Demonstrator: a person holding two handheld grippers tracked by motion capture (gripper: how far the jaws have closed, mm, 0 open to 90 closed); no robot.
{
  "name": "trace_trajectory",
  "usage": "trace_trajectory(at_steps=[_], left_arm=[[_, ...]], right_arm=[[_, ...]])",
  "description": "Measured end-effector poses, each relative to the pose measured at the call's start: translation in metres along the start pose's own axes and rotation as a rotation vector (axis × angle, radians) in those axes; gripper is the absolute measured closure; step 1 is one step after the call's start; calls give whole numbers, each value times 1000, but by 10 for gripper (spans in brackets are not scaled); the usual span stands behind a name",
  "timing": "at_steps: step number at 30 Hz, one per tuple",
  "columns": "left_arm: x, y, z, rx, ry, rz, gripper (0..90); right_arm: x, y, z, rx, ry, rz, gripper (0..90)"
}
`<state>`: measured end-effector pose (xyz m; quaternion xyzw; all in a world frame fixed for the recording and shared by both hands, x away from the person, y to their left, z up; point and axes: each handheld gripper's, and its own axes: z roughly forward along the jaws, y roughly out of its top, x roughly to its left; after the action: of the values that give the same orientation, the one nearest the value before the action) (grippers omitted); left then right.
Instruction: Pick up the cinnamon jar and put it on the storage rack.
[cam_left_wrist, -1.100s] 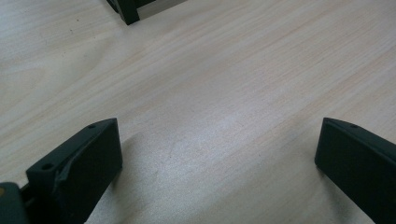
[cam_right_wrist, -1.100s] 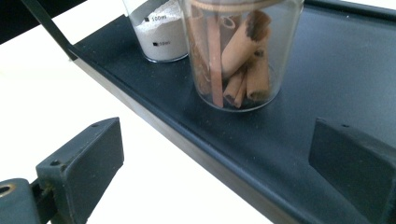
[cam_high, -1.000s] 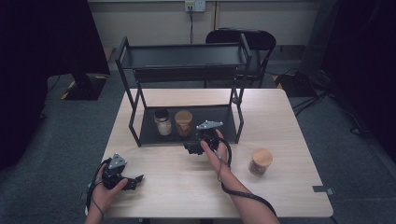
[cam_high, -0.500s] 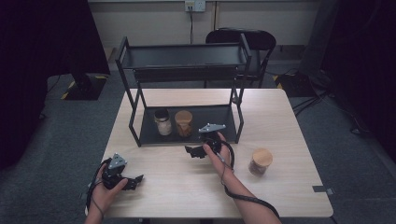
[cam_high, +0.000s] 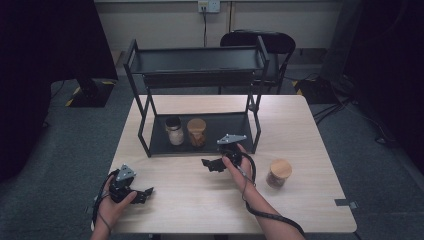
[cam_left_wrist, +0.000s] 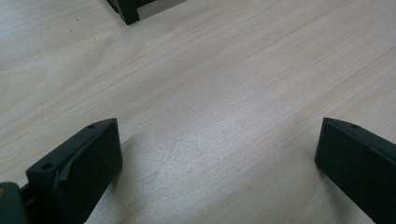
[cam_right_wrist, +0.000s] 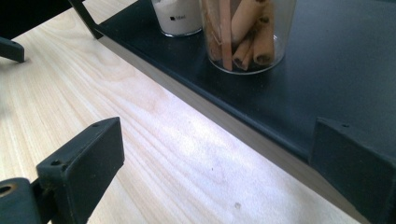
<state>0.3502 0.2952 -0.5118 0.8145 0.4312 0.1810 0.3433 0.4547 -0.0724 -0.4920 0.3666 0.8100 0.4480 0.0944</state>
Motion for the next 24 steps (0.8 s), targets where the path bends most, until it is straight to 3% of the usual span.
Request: trace_trajectory(at_steps=[24], left_arm=[[0,0,0,0,0,0,2]], right_arm=[[-2,-2,-22,4,2,-5,22]])
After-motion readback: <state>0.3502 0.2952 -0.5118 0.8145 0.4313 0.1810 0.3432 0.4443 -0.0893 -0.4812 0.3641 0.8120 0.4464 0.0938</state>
